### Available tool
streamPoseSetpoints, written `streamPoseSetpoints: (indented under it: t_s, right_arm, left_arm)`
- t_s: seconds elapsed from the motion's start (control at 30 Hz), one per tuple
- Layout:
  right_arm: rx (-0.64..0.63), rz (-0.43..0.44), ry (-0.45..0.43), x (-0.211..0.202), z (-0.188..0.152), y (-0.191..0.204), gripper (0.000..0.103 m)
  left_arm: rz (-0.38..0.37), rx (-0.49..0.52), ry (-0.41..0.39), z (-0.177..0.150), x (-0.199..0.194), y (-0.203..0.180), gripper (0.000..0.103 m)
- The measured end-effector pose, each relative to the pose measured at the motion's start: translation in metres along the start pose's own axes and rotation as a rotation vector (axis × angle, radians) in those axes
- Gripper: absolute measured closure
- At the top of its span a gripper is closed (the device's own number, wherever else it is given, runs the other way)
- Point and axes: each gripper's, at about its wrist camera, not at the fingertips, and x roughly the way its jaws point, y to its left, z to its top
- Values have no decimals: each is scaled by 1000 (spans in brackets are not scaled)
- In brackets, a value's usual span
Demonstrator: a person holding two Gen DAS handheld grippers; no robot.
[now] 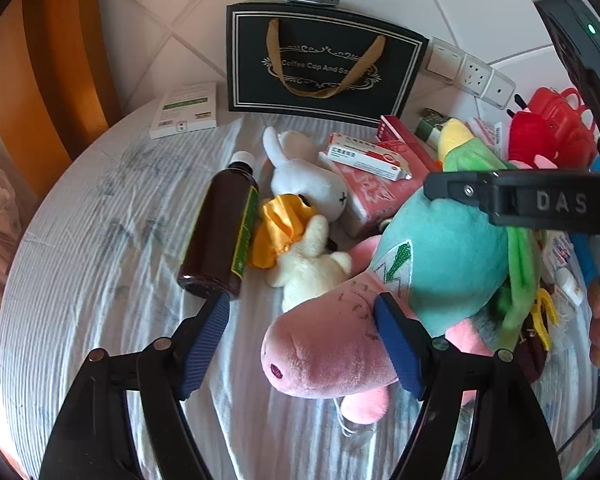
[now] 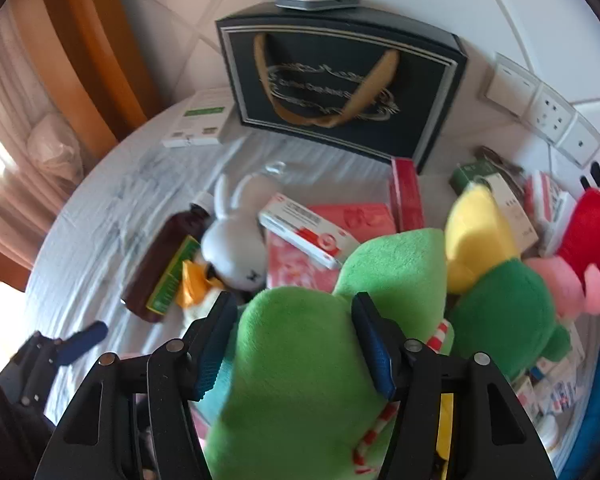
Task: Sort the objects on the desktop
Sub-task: 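Grasp the pink pig plush in teal shirt with both tools together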
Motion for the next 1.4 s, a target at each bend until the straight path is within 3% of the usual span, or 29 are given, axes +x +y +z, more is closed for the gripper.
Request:
streamPoseSetpoints:
  t_s: [0.17,0.23,0.3,0.43,0.53,0.77,0.87,0.97,1.07,1.13,1.17,1.4]
  right_arm:
    - [19,50,18,-34,-55,-30,41]
    - [42,65,19,-45,-79,-38,34]
    - [63,67,23,-51,-102,-44,13]
    - [127,134,77,-41,-139,-49,8]
    - [129,128,52,-43,-146,-47,8]
    - [122,88,31,-43,-140,-41,8]
    - [109,63,20,-46,-135,-36,0]
    - [71,33,-16,-50,-128,-26,0]
    - [69,34,-28,-43,-121,-25,0]
    - [75,49,-24,-37,-117,-27,21]
    - [85,93,-29,-38,-116,-27,39]
    - [64,104,-91,-72,-121,-24,45]
  left_arm:
    - [-58,87,33,-25,-11,-30,29]
    - [-55,109,56,-39,-13,-38,29]
    - [-49,110,67,-51,-14,-43,29]
    - [-64,96,70,-63,-17,-49,29]
    - [3,130,59,-63,-5,-53,29]
    - [-74,103,83,-57,13,-41,29]
    - [-79,122,90,-54,19,-42,29]
    - [-76,133,76,-51,23,-45,29]
    - [-79,143,52,-47,23,-45,40]
    - [-72,151,41,-46,21,-46,46]
    - [-73,155,32,-45,17,-46,47]
    - [-50,189,-55,-44,-21,-59,49]
